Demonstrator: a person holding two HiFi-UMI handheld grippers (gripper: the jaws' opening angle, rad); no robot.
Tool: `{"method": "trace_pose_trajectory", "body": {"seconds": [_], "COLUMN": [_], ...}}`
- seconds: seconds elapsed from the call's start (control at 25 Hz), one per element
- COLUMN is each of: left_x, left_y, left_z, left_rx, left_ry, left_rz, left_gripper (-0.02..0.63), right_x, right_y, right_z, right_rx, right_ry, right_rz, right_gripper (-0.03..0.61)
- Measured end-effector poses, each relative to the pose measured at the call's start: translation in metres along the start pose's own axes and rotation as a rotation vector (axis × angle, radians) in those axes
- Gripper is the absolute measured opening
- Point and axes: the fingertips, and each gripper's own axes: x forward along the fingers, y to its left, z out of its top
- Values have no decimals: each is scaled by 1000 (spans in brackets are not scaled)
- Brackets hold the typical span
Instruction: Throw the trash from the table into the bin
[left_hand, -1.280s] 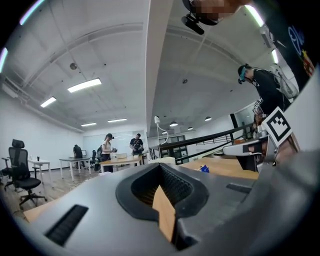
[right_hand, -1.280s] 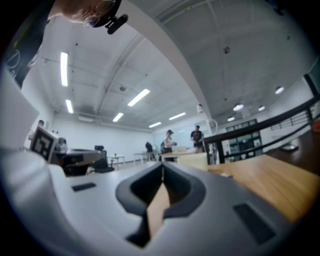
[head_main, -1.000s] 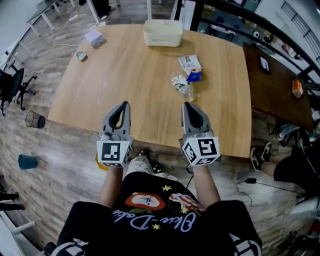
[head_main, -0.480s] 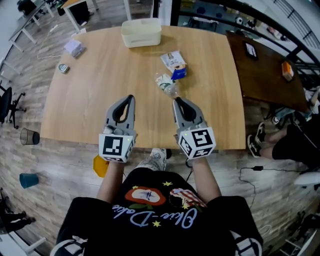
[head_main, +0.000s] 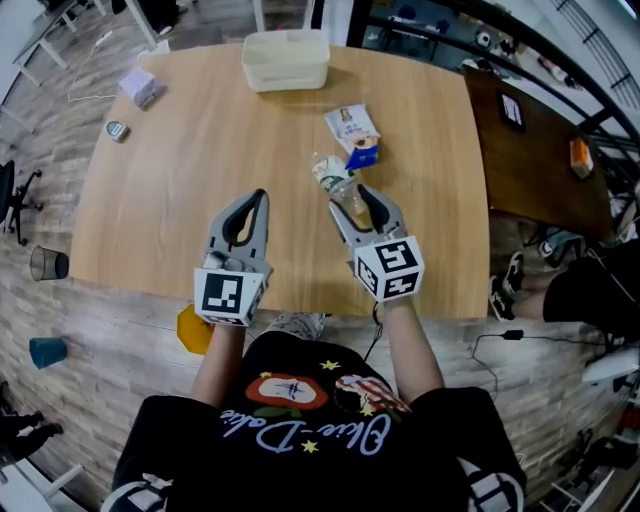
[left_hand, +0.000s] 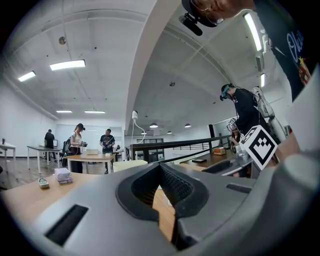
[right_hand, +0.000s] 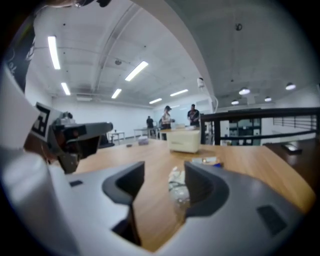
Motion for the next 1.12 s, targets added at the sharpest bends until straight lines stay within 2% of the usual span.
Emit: {"method": "trace_pose_trajectory", "body": {"seconds": [0.16, 0.28, 0.44, 0.48, 0.56, 1.12], "left_x": [13, 23, 33, 35, 40, 62], "left_y": [8, 14, 17, 17, 19, 26], "left_z": [-3, -5, -8, -9, -10, -9], "left_rx": [6, 11, -17, -21, -16, -44], "left_ry": [5, 12, 28, 28, 25, 19], "left_rz": [7, 5, 6, 3, -6, -17], "left_gripper": [11, 11, 11, 11, 11, 11], "right_x": [20, 32, 45, 49, 55, 81], "right_y": [-10, -18, -27, -27, -29, -43], "right_z": [-19, -29, -41, -46, -55, -91], "right_rx": [14, -2, -27, -22, 2, 3], "right_ry": [82, 136, 197, 217, 253, 411], "right_rz": [13, 12, 9, 15, 22, 10], "right_gripper": [311, 353, 368, 404, 431, 431]}}
